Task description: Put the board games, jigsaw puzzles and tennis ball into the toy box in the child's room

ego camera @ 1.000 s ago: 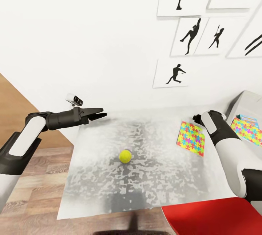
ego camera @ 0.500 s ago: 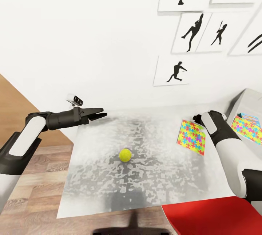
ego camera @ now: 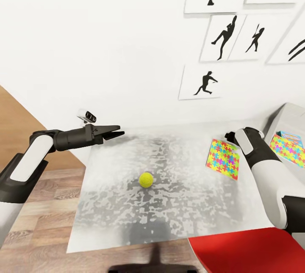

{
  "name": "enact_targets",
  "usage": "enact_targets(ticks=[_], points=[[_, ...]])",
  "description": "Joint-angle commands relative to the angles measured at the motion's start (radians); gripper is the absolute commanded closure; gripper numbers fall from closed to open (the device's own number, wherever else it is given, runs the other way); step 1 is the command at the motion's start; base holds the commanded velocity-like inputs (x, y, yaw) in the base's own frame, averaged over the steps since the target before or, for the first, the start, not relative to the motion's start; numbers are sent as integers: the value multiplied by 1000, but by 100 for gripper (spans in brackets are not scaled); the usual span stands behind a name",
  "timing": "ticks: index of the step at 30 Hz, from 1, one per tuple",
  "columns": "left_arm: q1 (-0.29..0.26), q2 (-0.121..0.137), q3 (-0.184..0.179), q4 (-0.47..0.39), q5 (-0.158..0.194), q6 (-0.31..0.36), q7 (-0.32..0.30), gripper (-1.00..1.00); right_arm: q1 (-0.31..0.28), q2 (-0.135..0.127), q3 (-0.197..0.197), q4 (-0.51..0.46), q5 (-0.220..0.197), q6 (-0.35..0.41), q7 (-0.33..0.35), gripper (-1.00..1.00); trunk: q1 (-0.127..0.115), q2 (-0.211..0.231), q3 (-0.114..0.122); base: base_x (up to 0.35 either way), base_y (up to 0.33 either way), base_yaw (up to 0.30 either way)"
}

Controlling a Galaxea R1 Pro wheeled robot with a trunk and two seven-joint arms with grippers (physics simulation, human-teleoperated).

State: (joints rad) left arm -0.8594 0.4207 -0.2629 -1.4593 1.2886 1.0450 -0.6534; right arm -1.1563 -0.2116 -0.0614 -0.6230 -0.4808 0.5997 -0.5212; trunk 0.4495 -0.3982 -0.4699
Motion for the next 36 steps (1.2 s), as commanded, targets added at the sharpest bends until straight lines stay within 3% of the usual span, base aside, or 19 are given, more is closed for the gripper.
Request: enact_targets(ticks=[1, 22, 36], points=[[-1, 1, -1, 0, -2, 2, -5, -100, -1, 0, 0, -2, -11, 3, -8, -100, 1, -2, -2, -20, 47, 0], [-1, 1, -1, 0, -2, 2, -5, -100, -3, 2, 3, -1, -9, 3, -10, -100, 1, -2, -2, -2, 19, 0], [-1, 1, 9, 0, -2, 2, -6, -100, -3, 4, 3, -3, -9, 5, -11, -100, 1, -2, -15, 0, 1, 0]])
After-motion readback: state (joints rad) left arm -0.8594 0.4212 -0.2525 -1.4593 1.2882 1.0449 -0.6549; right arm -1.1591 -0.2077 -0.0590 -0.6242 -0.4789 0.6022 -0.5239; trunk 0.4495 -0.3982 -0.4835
